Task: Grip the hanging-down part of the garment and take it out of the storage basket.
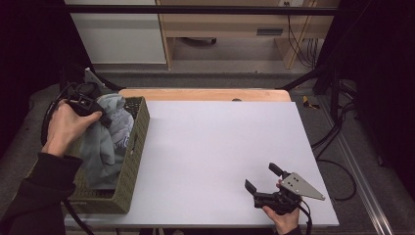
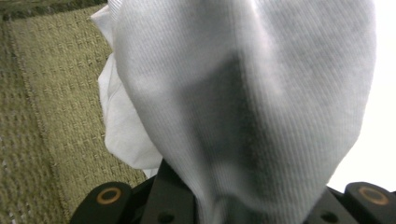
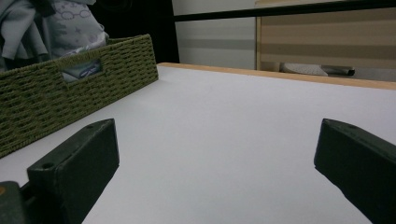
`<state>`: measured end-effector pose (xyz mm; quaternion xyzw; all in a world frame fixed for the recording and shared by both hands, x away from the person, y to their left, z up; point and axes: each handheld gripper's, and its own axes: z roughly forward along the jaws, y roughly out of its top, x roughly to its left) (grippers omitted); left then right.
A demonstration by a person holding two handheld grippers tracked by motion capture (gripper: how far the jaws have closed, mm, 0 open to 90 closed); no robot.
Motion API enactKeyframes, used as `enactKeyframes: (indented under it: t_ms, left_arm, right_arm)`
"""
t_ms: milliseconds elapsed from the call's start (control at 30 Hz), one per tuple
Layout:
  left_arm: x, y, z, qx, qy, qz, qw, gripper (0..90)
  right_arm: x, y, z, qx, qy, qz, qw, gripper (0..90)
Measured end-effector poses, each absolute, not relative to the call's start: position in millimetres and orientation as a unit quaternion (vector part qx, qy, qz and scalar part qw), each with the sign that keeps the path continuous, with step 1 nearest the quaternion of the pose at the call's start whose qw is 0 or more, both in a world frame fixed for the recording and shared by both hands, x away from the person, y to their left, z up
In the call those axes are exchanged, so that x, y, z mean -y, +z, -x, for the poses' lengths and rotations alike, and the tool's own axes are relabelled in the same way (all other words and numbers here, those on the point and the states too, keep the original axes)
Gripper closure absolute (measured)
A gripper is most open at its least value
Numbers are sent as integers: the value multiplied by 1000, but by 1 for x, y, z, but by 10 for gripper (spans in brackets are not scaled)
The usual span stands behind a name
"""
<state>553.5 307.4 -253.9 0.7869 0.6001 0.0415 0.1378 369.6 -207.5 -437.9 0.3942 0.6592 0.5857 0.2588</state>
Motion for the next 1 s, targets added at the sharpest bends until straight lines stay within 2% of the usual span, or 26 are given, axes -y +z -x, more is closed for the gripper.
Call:
enactKeyframes:
  t_ms: [567, 1000]
  left_arm:
    - [-315, -197, -540, -595, 73, -783, 166, 791]
    - [-304, -143, -529, -585, 110, -785, 174, 793]
  right_arm:
    - [193, -431, -378, -669, 590, -378, 248, 3]
    - [171, -419, -388, -676, 607, -350, 228, 6]
